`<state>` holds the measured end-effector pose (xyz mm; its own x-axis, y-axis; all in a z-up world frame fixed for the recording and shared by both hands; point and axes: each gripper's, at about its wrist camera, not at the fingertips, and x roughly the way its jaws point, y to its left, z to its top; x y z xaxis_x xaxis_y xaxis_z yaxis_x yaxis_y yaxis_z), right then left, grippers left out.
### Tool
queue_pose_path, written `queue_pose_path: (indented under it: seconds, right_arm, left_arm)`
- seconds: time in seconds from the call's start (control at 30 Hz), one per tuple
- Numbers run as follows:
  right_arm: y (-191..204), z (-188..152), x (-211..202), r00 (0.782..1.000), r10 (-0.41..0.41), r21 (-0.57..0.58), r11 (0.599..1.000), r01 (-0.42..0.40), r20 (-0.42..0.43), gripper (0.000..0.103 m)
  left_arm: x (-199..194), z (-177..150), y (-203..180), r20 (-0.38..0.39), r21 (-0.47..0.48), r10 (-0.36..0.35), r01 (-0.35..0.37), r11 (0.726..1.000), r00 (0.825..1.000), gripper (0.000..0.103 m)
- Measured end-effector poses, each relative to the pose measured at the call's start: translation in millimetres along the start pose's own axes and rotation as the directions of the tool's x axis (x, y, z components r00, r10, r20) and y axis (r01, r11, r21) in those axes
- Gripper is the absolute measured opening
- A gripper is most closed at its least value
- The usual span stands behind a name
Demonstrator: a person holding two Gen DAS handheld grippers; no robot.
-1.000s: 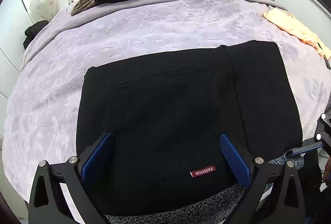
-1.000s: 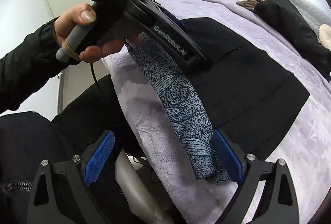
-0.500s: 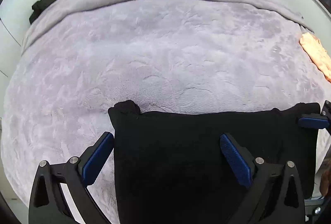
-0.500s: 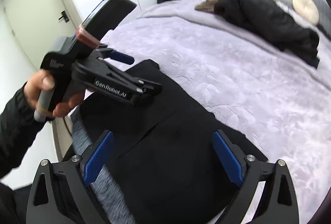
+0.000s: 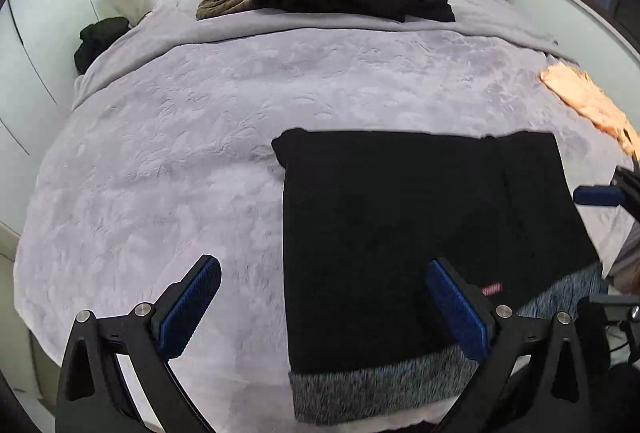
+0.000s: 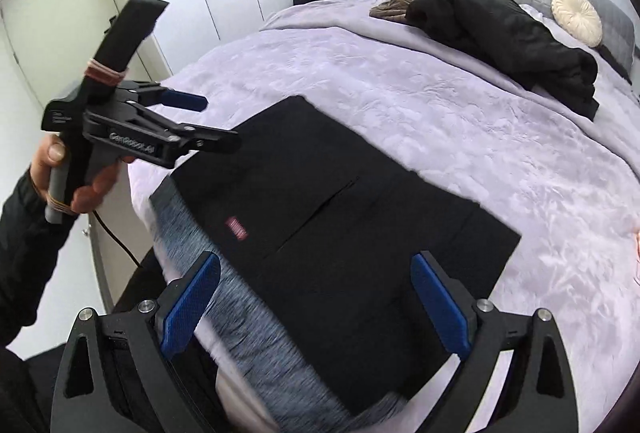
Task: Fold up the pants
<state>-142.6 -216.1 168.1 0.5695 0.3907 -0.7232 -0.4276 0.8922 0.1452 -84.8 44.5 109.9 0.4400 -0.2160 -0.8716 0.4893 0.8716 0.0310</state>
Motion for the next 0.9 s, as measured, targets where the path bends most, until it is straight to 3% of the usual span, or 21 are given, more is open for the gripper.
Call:
queue_pose_path:
  seconds: [0.1, 0.17, 0.23, 0.3, 0.47, 0.57, 0.63, 0.77, 0.9]
  right_arm:
    - [6.2, -6.4, -1.0, 0.999, -0.04, 0.004, 0.999, 0.04, -0.024, 0.098]
    - [18.4, -14.0, 16.8, 0.991, -0.093, -0.003, 0.996, 0.093, -0.095, 0.097]
    - [20.1, -25.2, 22.0, 0.979, -0.175, -0.051, 0.984, 0.171, -0.104, 0.097]
    - [28.3, -28.8, 21.6, 0.967, -0.233, -0.106, 0.969, 0.223, -0.104, 0.097]
    - [23.6, -19.4, 1.9, 0.978, -0.18, -0.009, 0.984, 0.18, -0.103, 0.098]
    - [18.9, -11.8, -6.4, 0.992, -0.12, 0.074, 0.99, 0.123, -0.034, 0.098]
    - [23.3, -10.5, -6.2, 0.989, -0.145, 0.067, 0.987, 0.145, -0.007, 0.098]
    - [24.0, -11.5, 18.2, 0.976, -0.182, 0.044, 0.981, 0.188, -0.117, 0.097]
    - [24.7, 24.6, 1.9, 0.983, -0.176, 0.034, 0.984, 0.178, -0.047, 0.098]
  left_arm:
    - [6.6, -22.6, -3.3, -0.018, 0.048, 0.047, -0.046, 0.998, 0.999, 0.103]
    - [19.6, -33.3, 2.7, -0.038, 0.017, 0.009, -0.009, 1.0, 0.999, 0.103]
    - [28.1, -40.8, 12.9, -0.062, -0.055, -0.067, 0.063, 0.996, 0.996, 0.103]
    - [27.2, -42.1, 14.3, -0.059, -0.086, -0.09, 0.085, 0.993, 0.994, 0.103]
    - [23.3, -44.3, 6.1, -0.052, -0.05, -0.053, 0.051, 0.997, 0.997, 0.103]
    - [24.1, -47.4, 4.2, -0.053, -0.042, -0.05, 0.048, 0.998, 0.997, 0.103]
    - [24.9, -48.9, 7.1, -0.054, -0.061, -0.066, 0.062, 0.996, 0.996, 0.103]
    - [24.5, -50.2, 7.5, -0.056, -0.071, -0.074, 0.07, 0.995, 0.996, 0.103]
    - [22.4, -49.4, 4.0, -0.05, -0.052, -0.048, 0.046, 0.998, 0.998, 0.103]
